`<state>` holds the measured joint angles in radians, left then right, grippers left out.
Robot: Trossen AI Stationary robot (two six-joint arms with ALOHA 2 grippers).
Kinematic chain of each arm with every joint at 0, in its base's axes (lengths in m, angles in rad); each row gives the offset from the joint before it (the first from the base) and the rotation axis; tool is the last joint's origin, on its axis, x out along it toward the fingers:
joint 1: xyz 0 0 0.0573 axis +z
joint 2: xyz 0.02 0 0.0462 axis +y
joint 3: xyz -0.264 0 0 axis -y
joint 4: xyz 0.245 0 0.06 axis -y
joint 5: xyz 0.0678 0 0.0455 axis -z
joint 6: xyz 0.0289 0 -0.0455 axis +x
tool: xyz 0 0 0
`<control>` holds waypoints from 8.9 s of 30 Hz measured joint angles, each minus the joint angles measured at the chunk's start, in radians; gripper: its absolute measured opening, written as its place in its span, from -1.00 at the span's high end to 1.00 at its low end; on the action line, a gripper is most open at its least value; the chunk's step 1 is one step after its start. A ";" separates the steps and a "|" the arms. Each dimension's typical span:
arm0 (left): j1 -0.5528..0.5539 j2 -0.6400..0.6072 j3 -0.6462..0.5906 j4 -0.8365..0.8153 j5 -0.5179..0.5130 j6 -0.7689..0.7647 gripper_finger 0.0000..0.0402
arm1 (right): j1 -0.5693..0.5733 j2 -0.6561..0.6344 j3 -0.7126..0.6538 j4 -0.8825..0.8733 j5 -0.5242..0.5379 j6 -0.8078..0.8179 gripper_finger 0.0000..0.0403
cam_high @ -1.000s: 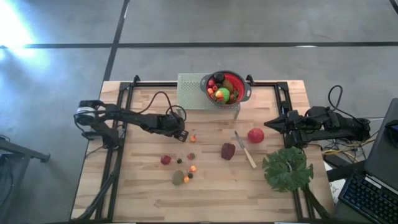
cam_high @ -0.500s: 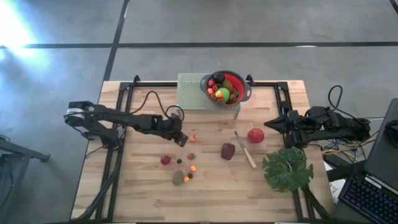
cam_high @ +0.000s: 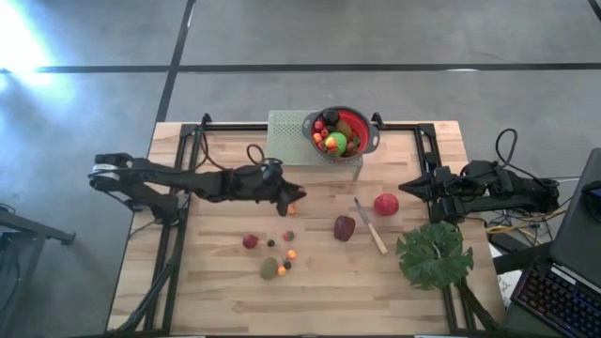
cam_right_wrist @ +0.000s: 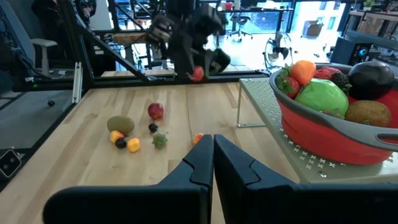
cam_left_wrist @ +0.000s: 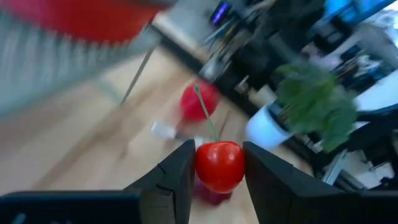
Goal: Pick & Place Fruit
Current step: Put the red cherry into the black strainer bowl on the shelf, then put the orange peach into the black strainer bowl on the shelf
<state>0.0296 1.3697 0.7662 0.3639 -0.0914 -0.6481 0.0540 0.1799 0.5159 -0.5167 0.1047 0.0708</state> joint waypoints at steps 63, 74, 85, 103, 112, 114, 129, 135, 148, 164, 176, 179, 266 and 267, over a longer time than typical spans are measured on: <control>0.219 0.391 0.751 -0.488 -0.356 0.527 0.33 | 0.000 0.000 0.000 0.000 0.000 0.000 0.96; 0.280 0.403 0.751 -0.483 -0.354 0.522 0.30 | 0.000 0.000 0.000 0.000 0.000 0.000 0.96; 0.291 0.426 0.750 -0.485 -0.338 0.516 0.30 | 0.000 0.000 0.000 0.000 0.000 0.000 0.96; 0.280 0.354 0.807 -0.590 -0.235 0.517 -0.04 | 0.000 0.000 0.000 0.000 0.000 0.000 0.96; 0.229 0.221 0.818 -0.928 -0.149 0.497 -0.04 | 0.000 -0.001 0.000 0.000 0.000 0.000 0.96; 0.205 0.198 0.815 -1.029 -0.148 0.469 -0.04 | 0.000 -0.001 0.000 0.000 0.000 0.000 0.96; -0.015 0.156 0.596 -1.142 -0.153 0.184 -0.04 | 0.000 -0.002 0.000 0.000 0.000 0.000 0.96; -0.065 0.157 0.509 -1.131 -0.212 -0.012 -0.04 | 0.000 -0.002 0.000 0.000 0.000 0.000 0.96; -0.092 0.159 0.316 -0.953 -0.223 -0.185 -0.03 | 0.000 -0.002 0.000 0.000 0.000 0.000 0.96; -0.092 0.236 0.237 -0.772 -0.221 -0.157 -0.03 | 0.000 -0.002 0.000 0.000 0.000 0.000 0.96; -0.092 0.323 0.237 -0.695 -0.221 -0.142 -0.03 | 0.000 -0.002 0.000 0.000 0.000 0.000 0.96; -0.092 0.342 0.237 -0.686 -0.221 -0.140 -0.03 | 0.000 -0.002 0.000 0.000 0.000 0.000 0.96; -0.082 0.337 0.337 -0.537 -0.074 0.016 0.38 | 0.000 -0.002 0.000 0.000 0.000 0.000 0.96; -0.082 0.336 0.346 -0.532 -0.074 0.023 0.38 | 0.000 -0.002 0.000 0.000 0.000 0.000 0.96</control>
<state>-0.0525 1.7061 1.1118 -0.1684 -0.1654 -0.6251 0.0542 0.1783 0.5156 -0.5166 0.1047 0.0708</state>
